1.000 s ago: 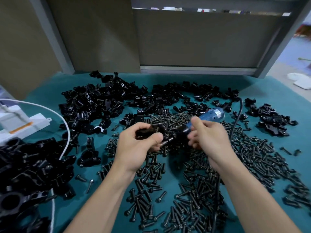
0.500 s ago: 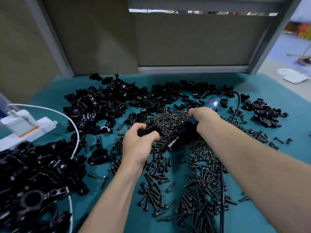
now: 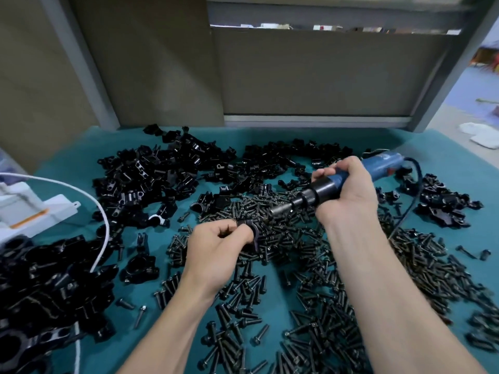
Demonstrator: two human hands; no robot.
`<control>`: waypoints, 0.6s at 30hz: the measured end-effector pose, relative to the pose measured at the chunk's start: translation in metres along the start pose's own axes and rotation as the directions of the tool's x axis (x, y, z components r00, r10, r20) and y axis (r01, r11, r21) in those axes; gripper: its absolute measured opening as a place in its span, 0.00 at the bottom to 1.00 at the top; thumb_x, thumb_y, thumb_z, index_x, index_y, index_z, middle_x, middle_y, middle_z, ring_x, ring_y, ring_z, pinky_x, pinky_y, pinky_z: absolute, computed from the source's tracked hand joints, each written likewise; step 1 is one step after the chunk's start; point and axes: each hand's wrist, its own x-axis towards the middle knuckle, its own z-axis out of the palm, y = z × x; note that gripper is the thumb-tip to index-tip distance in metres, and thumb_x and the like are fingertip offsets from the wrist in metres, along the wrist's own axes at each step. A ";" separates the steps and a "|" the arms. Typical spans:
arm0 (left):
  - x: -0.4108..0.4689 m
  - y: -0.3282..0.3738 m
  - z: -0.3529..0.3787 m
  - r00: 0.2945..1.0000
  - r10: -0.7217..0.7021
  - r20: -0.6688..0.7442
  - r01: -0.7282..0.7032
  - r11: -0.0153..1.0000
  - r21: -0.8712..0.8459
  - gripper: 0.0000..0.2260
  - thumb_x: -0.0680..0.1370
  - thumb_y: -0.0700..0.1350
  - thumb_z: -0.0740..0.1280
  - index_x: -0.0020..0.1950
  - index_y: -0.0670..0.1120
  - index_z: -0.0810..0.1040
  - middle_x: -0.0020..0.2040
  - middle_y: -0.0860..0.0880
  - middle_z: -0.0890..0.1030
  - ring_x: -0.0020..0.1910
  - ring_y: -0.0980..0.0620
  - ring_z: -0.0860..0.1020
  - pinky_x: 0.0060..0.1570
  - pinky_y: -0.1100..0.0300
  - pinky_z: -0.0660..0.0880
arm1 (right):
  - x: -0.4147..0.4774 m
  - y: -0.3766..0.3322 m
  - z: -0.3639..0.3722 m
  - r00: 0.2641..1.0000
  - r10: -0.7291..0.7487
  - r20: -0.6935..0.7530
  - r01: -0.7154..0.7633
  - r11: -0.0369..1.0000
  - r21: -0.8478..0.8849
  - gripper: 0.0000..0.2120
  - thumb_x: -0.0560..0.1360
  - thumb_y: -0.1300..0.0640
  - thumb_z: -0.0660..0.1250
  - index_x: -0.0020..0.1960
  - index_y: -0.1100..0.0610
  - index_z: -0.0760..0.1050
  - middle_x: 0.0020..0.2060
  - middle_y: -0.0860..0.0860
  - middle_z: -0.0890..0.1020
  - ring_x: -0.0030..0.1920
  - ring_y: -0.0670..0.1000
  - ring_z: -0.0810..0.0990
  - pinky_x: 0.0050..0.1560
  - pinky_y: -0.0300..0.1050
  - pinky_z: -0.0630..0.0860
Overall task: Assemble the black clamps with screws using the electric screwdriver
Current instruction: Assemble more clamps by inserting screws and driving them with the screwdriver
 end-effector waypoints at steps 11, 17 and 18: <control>-0.001 0.001 0.009 0.996 -0.060 -0.062 0.053 0.993 -0.104 0.16 0.63 0.60 0.69 0.28 0.52 0.67 0.29 0.49 0.63 0.28 0.51 0.59 0.26 0.60 0.58 | 0.006 0.019 0.001 0.979 -0.200 0.049 0.198 0.979 0.040 0.14 0.74 0.72 0.64 0.54 0.60 0.67 0.31 0.53 0.73 0.26 0.49 0.70 0.34 0.45 0.76; -0.001 0.005 0.011 0.994 -0.074 -0.078 0.067 0.994 -0.090 0.17 0.63 0.61 0.68 0.28 0.53 0.63 0.26 0.52 0.60 0.27 0.51 0.56 0.25 0.61 0.57 | 0.006 0.019 -0.001 0.985 -0.168 0.034 0.165 0.983 0.086 0.11 0.74 0.72 0.65 0.48 0.59 0.68 0.29 0.53 0.74 0.26 0.49 0.71 0.35 0.45 0.77; -0.002 0.005 0.010 0.994 -0.079 -0.075 0.073 0.994 -0.086 0.18 0.63 0.61 0.68 0.27 0.53 0.63 0.26 0.52 0.60 0.27 0.51 0.56 0.25 0.60 0.57 | 0.006 0.020 -0.001 0.985 -0.170 0.038 0.166 0.982 0.089 0.11 0.74 0.72 0.65 0.48 0.59 0.69 0.29 0.53 0.74 0.26 0.49 0.71 0.35 0.45 0.77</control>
